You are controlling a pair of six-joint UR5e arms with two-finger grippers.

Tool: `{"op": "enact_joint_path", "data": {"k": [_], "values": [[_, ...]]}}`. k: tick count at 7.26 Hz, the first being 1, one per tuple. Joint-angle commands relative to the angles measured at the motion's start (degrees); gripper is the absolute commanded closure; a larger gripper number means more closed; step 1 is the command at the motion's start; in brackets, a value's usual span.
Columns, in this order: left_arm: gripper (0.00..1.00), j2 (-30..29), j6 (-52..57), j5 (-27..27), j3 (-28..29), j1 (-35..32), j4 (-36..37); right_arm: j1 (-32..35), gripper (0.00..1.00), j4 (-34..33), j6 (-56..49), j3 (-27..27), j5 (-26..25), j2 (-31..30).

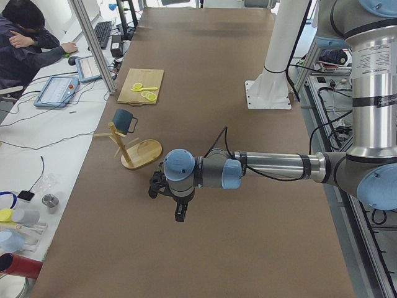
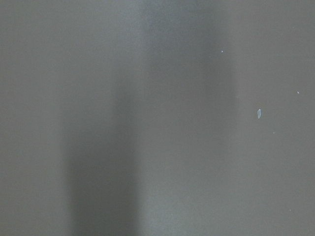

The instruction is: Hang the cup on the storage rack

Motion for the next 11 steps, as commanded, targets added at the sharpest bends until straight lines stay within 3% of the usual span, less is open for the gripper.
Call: {"op": "enact_joint_path", "data": {"k": [1, 5, 7, 11], "values": [[0.01, 0.52, 0.0, 0.09, -0.09, -0.01, 0.02, -0.05, 0.0, 0.48, -0.1, -0.28, -0.03, -0.7], [0.01, 0.6, -0.09, 0.09, 0.27, -0.01, -0.06, -0.05, 0.0, 5.64, 0.07, -0.55, -0.11, -2.98], [0.01, 0.52, -0.09, 0.09, 0.18, -0.01, 0.02, -0.05, 0.0, 12.32, 0.07, -0.72, -0.29, -4.92], [0.01, 0.52, -0.09, 0.09, 0.18, -0.01, -0.06, -0.05, 0.0, 12.43, 0.34, -0.63, -1.61, -5.19]]}}
